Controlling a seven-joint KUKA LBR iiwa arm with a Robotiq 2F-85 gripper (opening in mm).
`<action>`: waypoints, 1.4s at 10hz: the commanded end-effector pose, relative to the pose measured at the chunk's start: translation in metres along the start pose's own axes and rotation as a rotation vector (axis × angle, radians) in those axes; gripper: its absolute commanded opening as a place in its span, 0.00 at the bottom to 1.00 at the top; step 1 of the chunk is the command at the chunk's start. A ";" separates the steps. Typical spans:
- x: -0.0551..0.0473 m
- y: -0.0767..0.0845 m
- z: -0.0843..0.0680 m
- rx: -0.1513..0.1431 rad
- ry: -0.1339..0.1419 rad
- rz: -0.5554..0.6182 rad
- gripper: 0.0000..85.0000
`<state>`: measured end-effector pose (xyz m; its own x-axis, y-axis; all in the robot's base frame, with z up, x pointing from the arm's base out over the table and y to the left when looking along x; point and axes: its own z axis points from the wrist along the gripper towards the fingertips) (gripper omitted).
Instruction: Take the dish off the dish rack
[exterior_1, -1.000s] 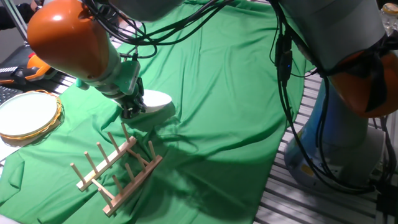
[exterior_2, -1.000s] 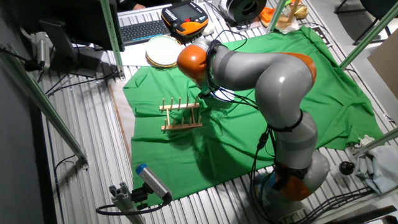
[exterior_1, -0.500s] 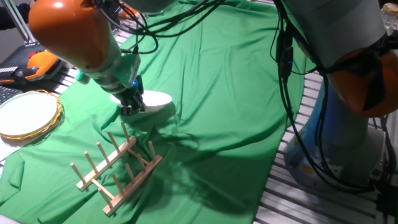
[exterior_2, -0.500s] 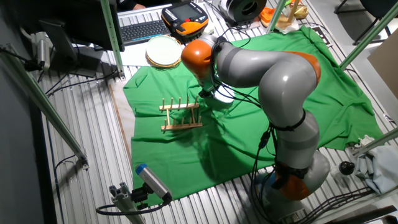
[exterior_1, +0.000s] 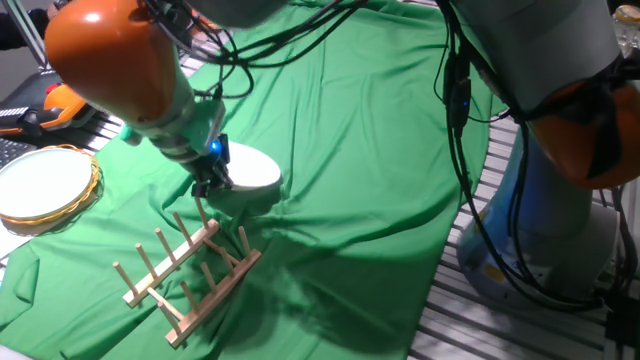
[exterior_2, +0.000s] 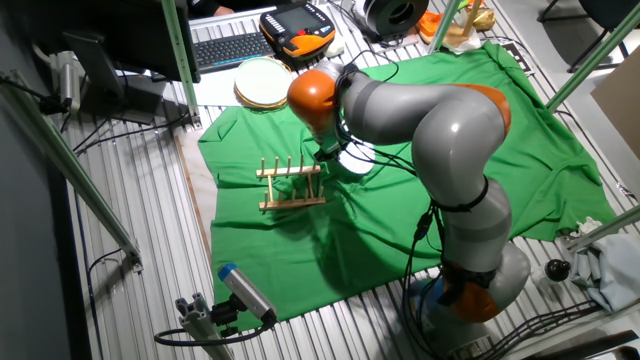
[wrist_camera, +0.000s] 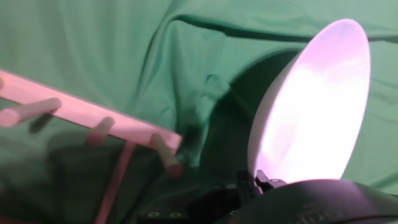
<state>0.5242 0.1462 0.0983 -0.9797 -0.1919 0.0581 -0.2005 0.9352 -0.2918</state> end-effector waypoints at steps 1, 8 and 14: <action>0.000 -0.001 0.000 0.009 -0.004 0.001 0.20; -0.001 -0.005 0.000 0.002 -0.016 0.007 0.40; -0.010 -0.029 -0.039 -0.171 0.063 -0.048 0.20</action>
<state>0.5392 0.1332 0.1438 -0.9651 -0.2260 0.1325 -0.2423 0.9624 -0.1231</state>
